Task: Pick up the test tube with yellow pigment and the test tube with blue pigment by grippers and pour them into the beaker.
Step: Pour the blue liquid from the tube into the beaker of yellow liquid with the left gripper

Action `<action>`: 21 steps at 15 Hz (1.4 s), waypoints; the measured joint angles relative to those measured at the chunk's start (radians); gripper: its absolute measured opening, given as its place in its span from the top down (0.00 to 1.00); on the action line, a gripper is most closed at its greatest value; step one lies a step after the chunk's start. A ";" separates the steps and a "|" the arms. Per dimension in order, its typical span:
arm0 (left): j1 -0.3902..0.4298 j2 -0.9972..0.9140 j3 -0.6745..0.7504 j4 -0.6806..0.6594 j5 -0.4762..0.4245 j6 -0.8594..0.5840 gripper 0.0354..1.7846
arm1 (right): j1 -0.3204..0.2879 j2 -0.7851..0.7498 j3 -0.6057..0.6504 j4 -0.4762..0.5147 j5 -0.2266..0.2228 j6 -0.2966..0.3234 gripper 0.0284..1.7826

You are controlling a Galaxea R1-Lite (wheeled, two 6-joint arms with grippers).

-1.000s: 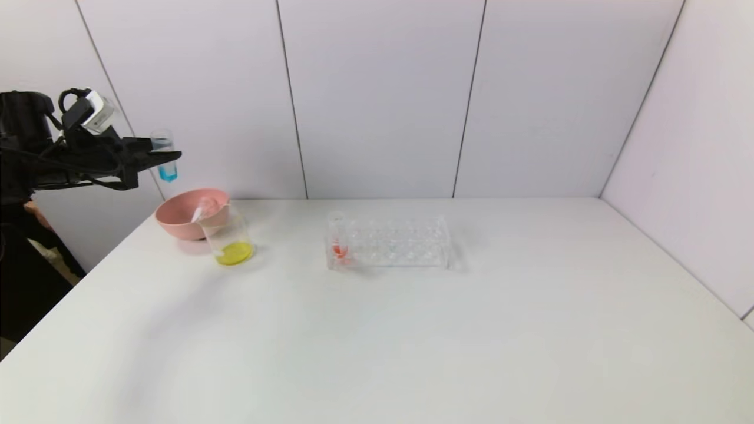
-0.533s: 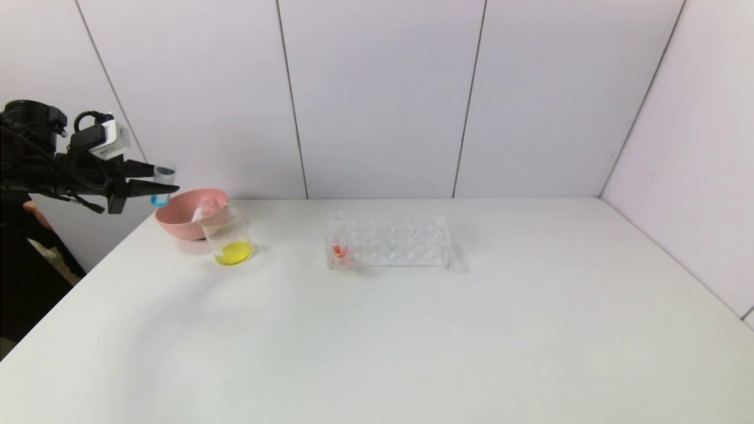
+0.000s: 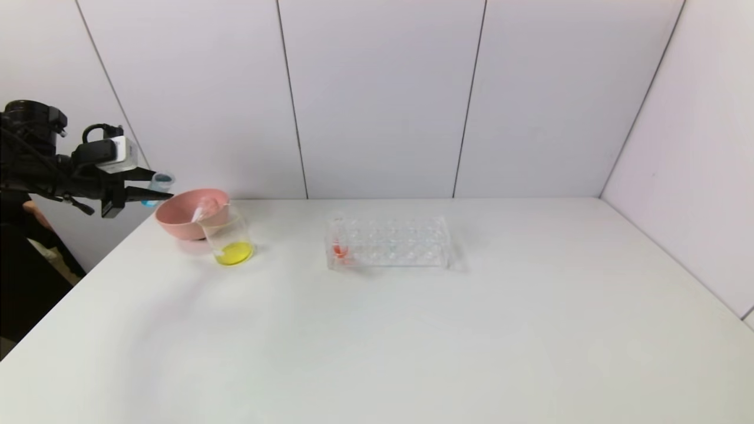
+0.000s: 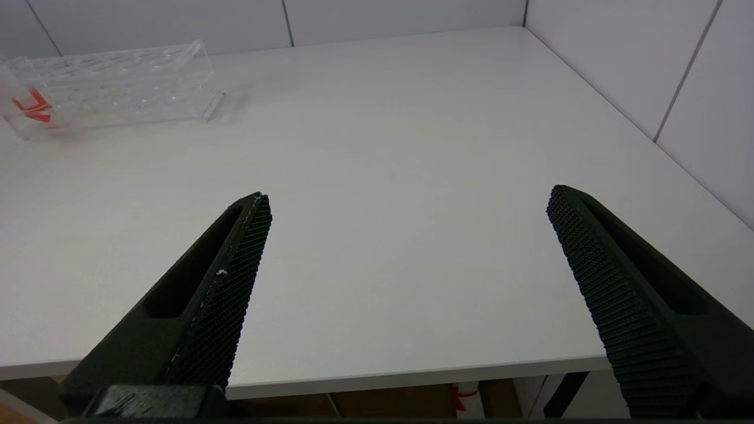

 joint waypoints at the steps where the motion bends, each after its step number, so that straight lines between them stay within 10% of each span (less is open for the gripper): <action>1: -0.004 -0.001 0.000 -0.003 0.021 0.020 0.76 | 0.000 0.000 0.000 0.000 0.000 0.000 0.04; 21: -0.083 -0.014 0.000 -0.082 0.154 0.271 0.76 | 0.000 0.000 0.000 0.000 0.000 0.000 0.04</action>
